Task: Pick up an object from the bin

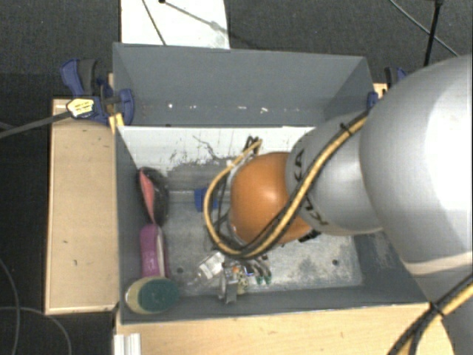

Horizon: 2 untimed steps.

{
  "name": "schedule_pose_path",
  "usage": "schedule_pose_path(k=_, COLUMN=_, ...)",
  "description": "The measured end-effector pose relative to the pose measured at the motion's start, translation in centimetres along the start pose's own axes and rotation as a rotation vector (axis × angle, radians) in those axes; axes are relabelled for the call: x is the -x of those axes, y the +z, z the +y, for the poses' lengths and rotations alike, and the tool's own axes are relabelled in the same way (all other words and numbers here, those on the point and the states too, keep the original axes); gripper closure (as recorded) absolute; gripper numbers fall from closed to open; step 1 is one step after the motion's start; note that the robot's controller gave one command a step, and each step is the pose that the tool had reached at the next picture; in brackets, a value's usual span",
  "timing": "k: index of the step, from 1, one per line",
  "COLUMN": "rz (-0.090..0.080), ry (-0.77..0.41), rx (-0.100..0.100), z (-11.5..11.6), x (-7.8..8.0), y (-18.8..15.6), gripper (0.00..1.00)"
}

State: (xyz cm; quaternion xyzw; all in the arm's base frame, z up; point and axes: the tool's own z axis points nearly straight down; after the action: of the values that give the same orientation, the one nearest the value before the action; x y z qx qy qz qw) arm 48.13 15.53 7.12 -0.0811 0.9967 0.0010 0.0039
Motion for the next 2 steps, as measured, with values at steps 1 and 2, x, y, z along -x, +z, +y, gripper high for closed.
schedule_pose_path(k=1, rz=0.005, ry=0.006, rx=0.0, z=0.0, x=-0.1, y=0.1, gripper=1.0)
schedule_pose_path(k=2, rz=-0.003, ry=0.056, rx=0.001, z=-0.1, x=0.9, y=-10.8, gripper=1.0)
